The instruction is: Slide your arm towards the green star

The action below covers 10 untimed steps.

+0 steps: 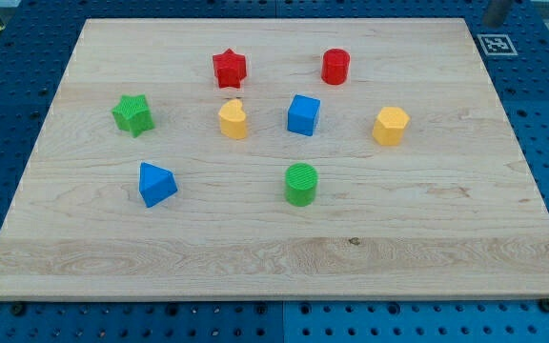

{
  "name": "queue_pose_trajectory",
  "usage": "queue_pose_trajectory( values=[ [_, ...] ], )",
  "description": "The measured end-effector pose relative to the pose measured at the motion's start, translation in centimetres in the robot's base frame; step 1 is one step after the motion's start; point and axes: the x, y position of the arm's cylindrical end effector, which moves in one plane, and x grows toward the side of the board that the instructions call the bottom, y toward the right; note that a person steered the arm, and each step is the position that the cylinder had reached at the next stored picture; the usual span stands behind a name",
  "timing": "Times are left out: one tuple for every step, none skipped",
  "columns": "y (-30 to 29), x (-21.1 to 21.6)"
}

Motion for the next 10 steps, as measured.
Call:
queue_pose_trajectory(
  values=[
    [0.2, 0.1],
    [0.3, 0.1],
    [0.3, 0.1],
    [0.3, 0.1],
    [0.1, 0.1],
    [-0.2, 0.1],
    [-0.9, 0.1],
    [-1.4, 0.1],
    [-1.5, 0.1],
    [-3.7, 3.6]
  ],
)
